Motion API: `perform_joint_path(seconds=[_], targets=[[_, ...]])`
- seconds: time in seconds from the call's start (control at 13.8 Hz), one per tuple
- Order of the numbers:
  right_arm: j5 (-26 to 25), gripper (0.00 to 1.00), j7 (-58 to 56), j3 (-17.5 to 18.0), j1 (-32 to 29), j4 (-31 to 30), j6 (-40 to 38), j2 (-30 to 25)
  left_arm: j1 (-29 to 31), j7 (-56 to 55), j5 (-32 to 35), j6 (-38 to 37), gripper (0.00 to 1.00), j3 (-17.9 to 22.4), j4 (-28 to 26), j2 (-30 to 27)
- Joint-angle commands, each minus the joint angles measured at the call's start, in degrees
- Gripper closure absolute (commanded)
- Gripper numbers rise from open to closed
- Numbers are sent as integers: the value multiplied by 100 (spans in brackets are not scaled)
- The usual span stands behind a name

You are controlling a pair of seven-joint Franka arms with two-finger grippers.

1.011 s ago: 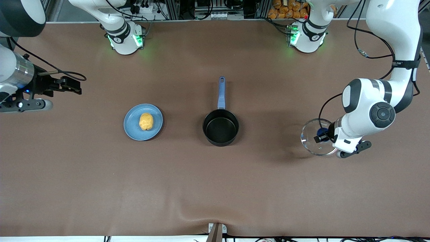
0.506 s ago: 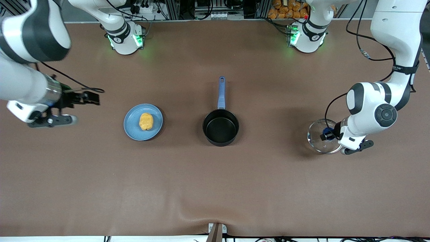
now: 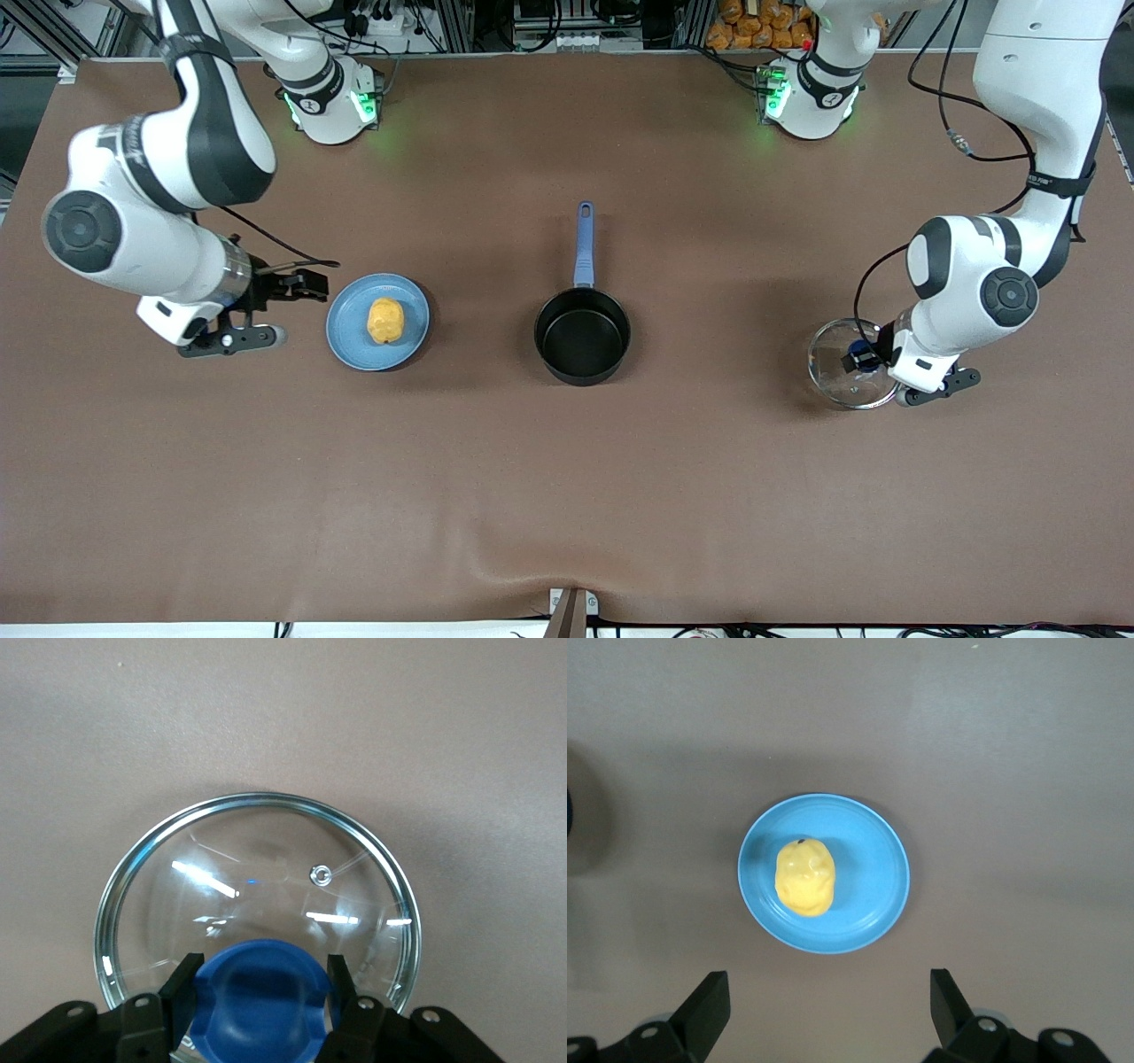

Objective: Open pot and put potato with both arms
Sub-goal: 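Set the lid on the table while the right gripper reaches the potato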

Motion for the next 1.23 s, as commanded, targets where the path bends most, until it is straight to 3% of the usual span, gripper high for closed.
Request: perform_joint_path(seconds=[0.0, 0.22, 0.29, 0.36, 0.58, 0.87, 1.16], targets=[[259, 0, 70, -11, 49, -485, 411, -148, 81, 52, 28, 439, 100, -47, -259, -18], [269, 0, 87, -11, 224, -1100, 1315, -139, 81, 52, 28, 844, 100, -47, -409, 123], [269, 0, 165, -11, 295, -1285, 1588, -130, 81, 87, 28, 844, 44, -39, -391, 132], [269, 0, 253, -11, 330, -1408, 1773, -113, 90, 235, 37, 844, 0, -39, -374, 123], [269, 0, 289, -19, 445, -1558, 2221, 71, 81, 281, 28, 818, 0, -47, -199, -139], [269, 0, 281, -11, 480, -2155, 3381, 335, 81, 386, 37, 178, 0, -56, 188, -1026], [260, 0, 280, -20, 568, -2244, 3883, 660, 46, 377, -7, -1584, 0, -196, 1275, -1616]])
